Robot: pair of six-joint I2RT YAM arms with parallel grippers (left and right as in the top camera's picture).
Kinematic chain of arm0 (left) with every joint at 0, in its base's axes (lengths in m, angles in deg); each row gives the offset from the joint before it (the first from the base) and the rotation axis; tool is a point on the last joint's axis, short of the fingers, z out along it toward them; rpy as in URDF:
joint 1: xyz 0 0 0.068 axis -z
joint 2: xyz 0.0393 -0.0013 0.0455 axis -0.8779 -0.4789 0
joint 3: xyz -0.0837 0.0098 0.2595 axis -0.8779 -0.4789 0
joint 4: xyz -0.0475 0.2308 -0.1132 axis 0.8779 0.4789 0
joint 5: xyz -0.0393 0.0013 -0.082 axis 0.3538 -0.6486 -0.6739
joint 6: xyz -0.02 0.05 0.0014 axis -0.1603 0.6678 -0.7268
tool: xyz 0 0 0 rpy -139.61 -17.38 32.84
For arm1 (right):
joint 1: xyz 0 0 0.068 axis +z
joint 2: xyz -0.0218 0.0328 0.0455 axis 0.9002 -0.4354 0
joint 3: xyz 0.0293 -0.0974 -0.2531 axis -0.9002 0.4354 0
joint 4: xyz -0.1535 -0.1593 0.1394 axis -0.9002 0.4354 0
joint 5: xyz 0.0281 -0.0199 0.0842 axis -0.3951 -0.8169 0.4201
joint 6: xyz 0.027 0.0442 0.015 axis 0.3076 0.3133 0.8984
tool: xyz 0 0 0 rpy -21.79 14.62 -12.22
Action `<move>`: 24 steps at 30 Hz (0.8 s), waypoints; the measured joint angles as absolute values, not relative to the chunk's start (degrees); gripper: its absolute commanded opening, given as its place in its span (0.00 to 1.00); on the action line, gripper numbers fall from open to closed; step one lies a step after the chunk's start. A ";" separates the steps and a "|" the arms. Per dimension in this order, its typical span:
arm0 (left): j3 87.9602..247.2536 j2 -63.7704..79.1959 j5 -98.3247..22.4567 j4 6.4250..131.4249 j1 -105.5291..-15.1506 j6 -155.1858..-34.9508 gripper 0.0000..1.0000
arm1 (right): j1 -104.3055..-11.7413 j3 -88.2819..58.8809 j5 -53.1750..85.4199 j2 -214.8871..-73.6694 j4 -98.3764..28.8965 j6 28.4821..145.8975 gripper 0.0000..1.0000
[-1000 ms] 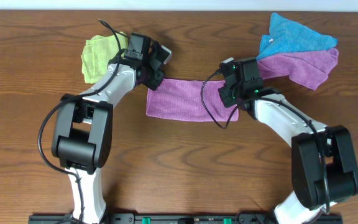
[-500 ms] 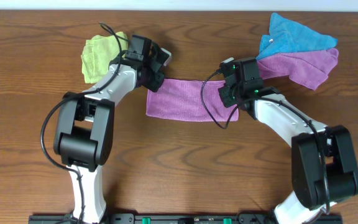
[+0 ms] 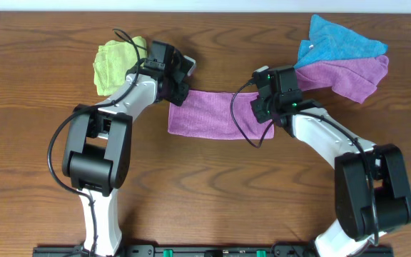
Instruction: Fold the cloth
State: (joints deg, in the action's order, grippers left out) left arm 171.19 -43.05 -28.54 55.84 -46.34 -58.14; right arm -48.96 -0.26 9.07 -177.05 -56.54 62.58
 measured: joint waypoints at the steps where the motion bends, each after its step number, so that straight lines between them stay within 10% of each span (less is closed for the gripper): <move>1: 171.19 -43.05 -27.99 57.02 -46.34 -58.58 0.06 | -48.96 -0.26 9.07 -177.05 -56.78 62.58 0.01; 24: 171.32 -32.84 -26.61 71.38 -46.34 -63.54 0.06 | -48.94 -1.12 8.88 -177.03 -57.53 62.58 0.01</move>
